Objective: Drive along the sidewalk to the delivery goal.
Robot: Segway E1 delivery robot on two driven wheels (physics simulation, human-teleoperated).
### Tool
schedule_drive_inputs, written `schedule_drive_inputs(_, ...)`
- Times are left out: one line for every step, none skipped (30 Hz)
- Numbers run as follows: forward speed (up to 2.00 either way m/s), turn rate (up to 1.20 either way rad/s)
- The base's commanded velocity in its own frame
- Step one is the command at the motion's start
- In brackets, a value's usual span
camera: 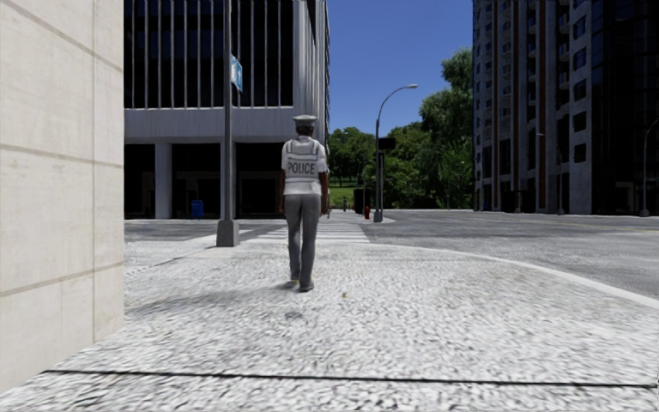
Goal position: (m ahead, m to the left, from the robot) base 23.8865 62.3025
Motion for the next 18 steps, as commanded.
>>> schedule_drive_inputs(1.43, 0.02)
schedule_drive_inputs(1.42, 0.00)
schedule_drive_inputs(1.41, 0.00)
schedule_drive_inputs(1.40, 0.00)
schedule_drive_inputs(1.40, 0.00)
schedule_drive_inputs(1.38, 0.00)
schedule_drive_inputs(1.33, 0.05)
schedule_drive_inputs(1.28, 0.10)
schedule_drive_inputs(1.28, 0.10)
schedule_drive_inputs(1.25, 0.11)
schedule_drive_inputs(1.24, 0.11)
schedule_drive_inputs(1.23, 0.11)
schedule_drive_inputs(1.23, 0.11)
schedule_drive_inputs(1.23, 0.11)
schedule_drive_inputs(1.23, 0.04)
schedule_drive_inputs(1.23, 0.00)
schedule_drive_inputs(1.23, 0.00)
schedule_drive_inputs(1.24, 0.00)
